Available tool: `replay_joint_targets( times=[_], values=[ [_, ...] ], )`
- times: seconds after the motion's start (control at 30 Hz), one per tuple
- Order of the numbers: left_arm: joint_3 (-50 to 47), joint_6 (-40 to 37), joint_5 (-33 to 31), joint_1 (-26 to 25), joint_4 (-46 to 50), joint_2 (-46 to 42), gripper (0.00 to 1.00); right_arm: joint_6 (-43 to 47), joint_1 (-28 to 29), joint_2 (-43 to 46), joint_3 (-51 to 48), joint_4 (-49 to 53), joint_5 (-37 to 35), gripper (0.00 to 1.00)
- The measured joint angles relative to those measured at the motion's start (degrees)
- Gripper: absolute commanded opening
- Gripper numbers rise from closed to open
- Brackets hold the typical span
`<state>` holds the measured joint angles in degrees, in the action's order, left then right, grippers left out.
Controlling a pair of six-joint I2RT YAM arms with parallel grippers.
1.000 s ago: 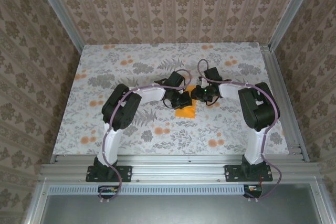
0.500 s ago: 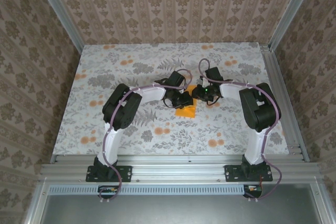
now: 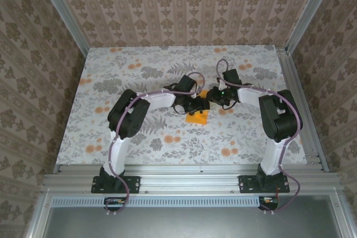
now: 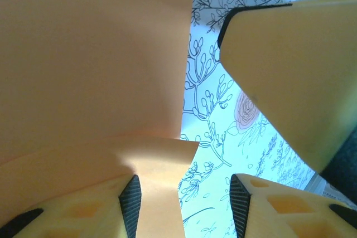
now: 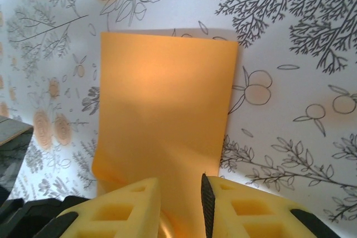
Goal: Fold a paper plane with a square sheet of paper (pick it up from the middle)
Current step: Fold the triangle a second time at the center of the table.
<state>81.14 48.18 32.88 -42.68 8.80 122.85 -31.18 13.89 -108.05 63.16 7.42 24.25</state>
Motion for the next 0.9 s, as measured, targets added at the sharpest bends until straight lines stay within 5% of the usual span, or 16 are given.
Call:
replay_joint_targets(
  times=[0.2,0.47,0.9],
  values=[
    [-2.2,-0.1,0.5,0.0,-3.5,-0.7,0.47,-1.0,-1.0,2.0,-3.0,-1.7,3.1,0.29],
    [-5.2,-0.4,1.4,0.0,-8.8,-0.7,0.25,-2.1,-2.1,3.9,-7.8,-3.2,6.4,0.28],
    [-6.8,-0.4,1.4,0.7,-11.7,-0.8,0.20,-2.0,-1.7,3.9,-10.4,-1.9,8.9,0.28]
  ],
)
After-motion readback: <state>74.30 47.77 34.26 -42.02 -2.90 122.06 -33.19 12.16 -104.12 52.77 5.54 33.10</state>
